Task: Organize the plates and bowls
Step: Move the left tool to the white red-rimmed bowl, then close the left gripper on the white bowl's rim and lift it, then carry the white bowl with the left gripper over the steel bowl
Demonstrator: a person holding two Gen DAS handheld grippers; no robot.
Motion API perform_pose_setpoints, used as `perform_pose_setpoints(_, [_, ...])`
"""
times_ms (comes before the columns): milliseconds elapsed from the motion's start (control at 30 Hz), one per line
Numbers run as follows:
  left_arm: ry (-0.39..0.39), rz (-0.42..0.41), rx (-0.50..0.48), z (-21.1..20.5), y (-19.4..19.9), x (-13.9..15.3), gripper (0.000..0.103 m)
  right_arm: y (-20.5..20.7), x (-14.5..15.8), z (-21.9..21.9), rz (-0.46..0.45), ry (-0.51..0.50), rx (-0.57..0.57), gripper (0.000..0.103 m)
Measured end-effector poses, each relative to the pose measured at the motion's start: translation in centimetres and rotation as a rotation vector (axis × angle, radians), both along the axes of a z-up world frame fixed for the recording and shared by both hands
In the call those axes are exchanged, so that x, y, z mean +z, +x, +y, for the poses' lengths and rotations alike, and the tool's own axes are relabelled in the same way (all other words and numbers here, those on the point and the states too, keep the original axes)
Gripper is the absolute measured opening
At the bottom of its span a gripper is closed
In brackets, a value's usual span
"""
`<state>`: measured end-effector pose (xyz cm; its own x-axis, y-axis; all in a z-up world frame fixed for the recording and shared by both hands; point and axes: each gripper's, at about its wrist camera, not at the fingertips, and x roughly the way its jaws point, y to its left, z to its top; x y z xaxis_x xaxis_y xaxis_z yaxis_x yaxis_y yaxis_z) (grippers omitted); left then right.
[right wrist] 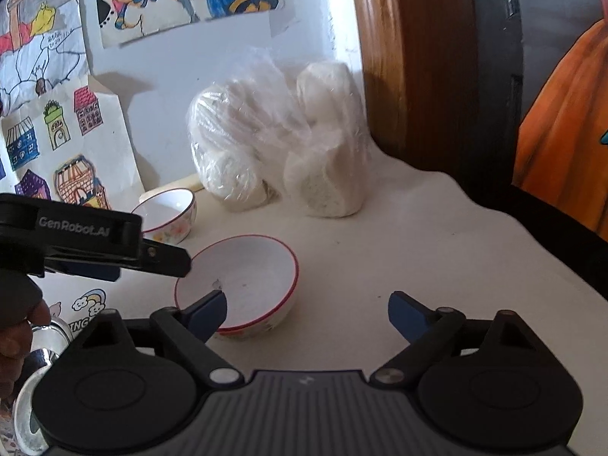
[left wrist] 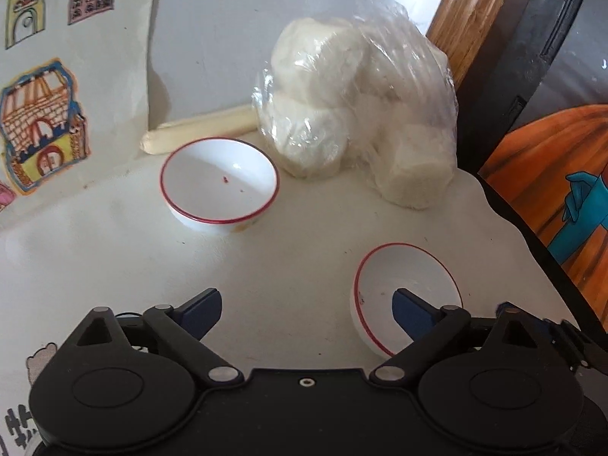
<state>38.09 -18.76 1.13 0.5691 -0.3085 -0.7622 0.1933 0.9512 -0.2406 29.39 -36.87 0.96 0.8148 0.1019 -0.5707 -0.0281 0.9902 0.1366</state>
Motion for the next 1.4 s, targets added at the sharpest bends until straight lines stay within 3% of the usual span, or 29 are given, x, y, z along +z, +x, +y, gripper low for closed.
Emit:
perform_pose_setpoints(167, [0.001,0.018,-0.033,-0.9,0.2,-0.6,0.085,0.5,-0.3,0.1,0.018,0.007,0.018,0.088])
perform_pose_setpoints(600, [-0.018,0.06,-0.054,-1.0,0.6,-1.4,0.061,0.7,-0.4,-0.2,0.002,0.06,0.06,0.061])
perform_pose_setpoints(700, [-0.027,0.061,-0.077,-1.1,0.5,-1.3,0.05,0.7,-0.4,-0.2,-0.001,0.071,0.077,0.049])
perform_pose_setpoints(867, [-0.063,0.083,-0.114,-1.4,0.3,-1.1,0.021,0.6,-0.6,0.1,0.003,0.063,0.097,0.035])
perform_pose_setpoints(967, [-0.051,0.074,-0.133,-2.1,0.0,-1.0,0.013,0.7,-0.8,0.4,0.016,0.048,0.102,0.027])
perform_pose_setpoints(1067, [-0.048,0.071,-0.144,-2.2,-0.3,-0.9,0.008,0.6,-0.9,0.6,0.022,0.039,0.106,0.024])
perform_pose_setpoints(1400, [-0.041,0.065,-0.157,-2.1,-1.1,-0.5,0.007,-0.2,-0.8,0.6,0.012,0.04,0.095,0.018])
